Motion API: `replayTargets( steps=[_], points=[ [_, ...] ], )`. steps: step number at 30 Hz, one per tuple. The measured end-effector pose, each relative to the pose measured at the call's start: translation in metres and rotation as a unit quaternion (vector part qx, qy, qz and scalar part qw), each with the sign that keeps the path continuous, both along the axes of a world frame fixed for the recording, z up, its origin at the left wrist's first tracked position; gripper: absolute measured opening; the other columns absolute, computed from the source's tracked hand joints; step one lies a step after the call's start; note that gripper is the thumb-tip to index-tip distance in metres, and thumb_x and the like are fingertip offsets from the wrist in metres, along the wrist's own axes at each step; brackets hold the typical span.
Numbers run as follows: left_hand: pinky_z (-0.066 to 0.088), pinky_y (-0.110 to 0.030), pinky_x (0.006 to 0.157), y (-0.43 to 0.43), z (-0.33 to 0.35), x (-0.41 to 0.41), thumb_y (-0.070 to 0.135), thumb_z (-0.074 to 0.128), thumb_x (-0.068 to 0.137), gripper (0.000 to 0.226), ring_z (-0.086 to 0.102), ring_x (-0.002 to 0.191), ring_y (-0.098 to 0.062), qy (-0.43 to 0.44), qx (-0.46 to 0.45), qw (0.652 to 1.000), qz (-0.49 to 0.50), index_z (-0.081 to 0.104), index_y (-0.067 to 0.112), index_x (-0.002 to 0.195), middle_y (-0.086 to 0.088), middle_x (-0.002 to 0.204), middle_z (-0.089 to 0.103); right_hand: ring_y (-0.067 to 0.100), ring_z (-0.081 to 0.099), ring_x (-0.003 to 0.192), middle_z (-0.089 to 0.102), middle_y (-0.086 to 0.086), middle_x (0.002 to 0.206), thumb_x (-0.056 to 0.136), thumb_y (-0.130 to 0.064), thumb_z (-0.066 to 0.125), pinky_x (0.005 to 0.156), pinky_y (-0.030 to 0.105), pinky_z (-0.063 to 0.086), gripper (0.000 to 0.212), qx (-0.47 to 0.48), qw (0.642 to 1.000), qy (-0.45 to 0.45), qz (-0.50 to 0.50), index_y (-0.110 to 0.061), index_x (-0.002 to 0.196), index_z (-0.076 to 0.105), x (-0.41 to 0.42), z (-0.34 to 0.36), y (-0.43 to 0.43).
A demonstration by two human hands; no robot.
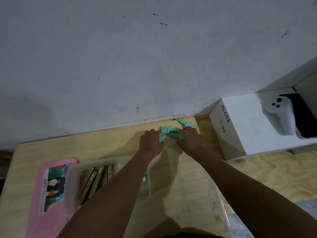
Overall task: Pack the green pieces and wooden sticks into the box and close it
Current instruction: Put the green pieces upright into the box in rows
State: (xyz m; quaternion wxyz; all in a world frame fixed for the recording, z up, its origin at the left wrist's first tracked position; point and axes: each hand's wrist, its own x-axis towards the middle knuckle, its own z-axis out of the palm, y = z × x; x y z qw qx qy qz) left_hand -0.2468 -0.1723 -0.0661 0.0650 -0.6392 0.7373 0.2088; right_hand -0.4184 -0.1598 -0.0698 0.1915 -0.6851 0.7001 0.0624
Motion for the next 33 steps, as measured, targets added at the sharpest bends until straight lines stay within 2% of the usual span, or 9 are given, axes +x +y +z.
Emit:
replayTargets(
  steps=[8,13,16,19,21,23,27,29,33],
  points=[
    [0.044,-0.04,0.092,-0.009,-0.014,-0.01,0.03,0.053,0.092,0.04,0.047,0.116,-0.026,-0.007,-0.009,1.0,0.011,0.055,0.02,0.13,-0.006,0.123,0.053,0.02,0.052,0.113,0.055,0.003,0.127,0.093,-0.044,0.051,0.084,0.038,0.05,0.042,-0.024,0.999,-0.019,0.014,-0.027,0.132,0.053,-0.003,-0.016,-0.006],
    [0.041,-0.038,0.093,-0.005,-0.014,-0.008,0.021,0.052,0.092,0.035,0.049,0.115,-0.024,0.023,-0.018,0.999,0.03,0.055,0.016,0.127,-0.004,0.122,0.057,0.017,0.056,0.105,0.057,0.001,0.124,0.096,-0.039,0.049,0.077,0.032,0.052,0.033,-0.037,0.997,-0.06,-0.011,-0.021,0.122,0.06,-0.006,-0.013,0.001],
    [0.04,-0.039,0.091,0.0,-0.009,-0.006,0.019,0.049,0.094,0.025,0.051,0.112,-0.027,0.074,-0.031,0.994,0.081,0.055,0.012,0.117,-0.005,0.118,0.06,0.016,0.059,0.102,0.058,0.0,0.124,0.096,-0.038,0.05,0.075,0.032,0.055,0.032,-0.039,0.994,-0.087,-0.044,-0.021,0.121,0.063,-0.006,-0.007,0.007],
    [0.046,-0.04,0.08,0.007,0.001,-0.005,0.02,0.05,0.095,0.017,0.058,0.097,-0.03,0.178,-0.04,0.971,0.153,0.055,0.01,0.107,-0.01,0.106,0.063,0.015,0.06,0.094,0.063,0.0,0.116,0.097,-0.037,0.05,0.072,0.029,0.052,0.029,-0.043,0.983,-0.145,-0.1,-0.019,0.114,0.065,-0.004,0.004,0.013],
    [0.048,-0.035,0.074,0.014,0.011,-0.001,0.019,0.052,0.094,0.016,0.061,0.089,-0.026,0.267,-0.046,0.942,0.2,0.057,0.008,0.105,-0.008,0.1,0.064,0.011,0.059,0.088,0.066,-0.002,0.106,0.097,-0.035,0.054,0.069,0.023,0.046,0.028,-0.064,0.952,-0.254,-0.159,-0.014,0.111,0.067,0.001,0.013,0.021],
    [0.042,-0.026,0.071,0.021,0.024,0.003,0.018,0.054,0.094,0.017,0.057,0.083,-0.018,0.325,-0.048,0.915,0.234,0.058,0.006,0.106,-0.002,0.095,0.061,0.01,0.058,0.088,0.066,-0.001,0.102,0.096,-0.03,0.057,0.068,0.016,0.044,0.024,-0.097,0.914,-0.338,-0.202,-0.012,0.109,0.068,0.009,0.024,0.032],
    [0.041,-0.023,0.07,0.04,0.051,0.017,0.021,0.055,0.094,0.021,0.056,0.084,-0.015,0.411,-0.037,0.846,0.338,0.058,0.006,0.108,0.0,0.095,0.058,0.018,0.065,0.092,0.069,0.001,0.096,0.095,-0.029,0.058,0.082,0.039,0.058,0.017,-0.07,0.821,-0.491,-0.283,-0.017,0.096,0.07,0.026,0.04,0.053],
    [0.041,-0.024,0.072,0.052,0.059,0.026,0.023,0.055,0.094,0.023,0.056,0.088,-0.015,0.437,-0.031,0.819,0.371,0.057,0.007,0.11,0.0,0.099,0.058,0.017,0.067,0.092,0.07,0.0,0.096,0.095,-0.027,0.058,0.083,0.037,0.059,0.015,-0.041,0.781,-0.549,-0.293,-0.018,0.097,0.07,0.037,0.053,0.063],
    [0.046,-0.018,0.068,0.078,0.069,0.049,0.027,0.057,0.093,0.016,0.058,0.088,-0.012,0.46,-0.045,0.8,0.383,0.057,0.016,0.105,0.001,0.101,0.061,0.015,0.068,0.087,0.071,0.003,0.093,0.095,-0.021,0.059,0.078,0.029,0.059,0.014,-0.03,0.764,-0.592,-0.255,-0.019,0.091,0.071,0.059,0.074,0.083]
  ],
)
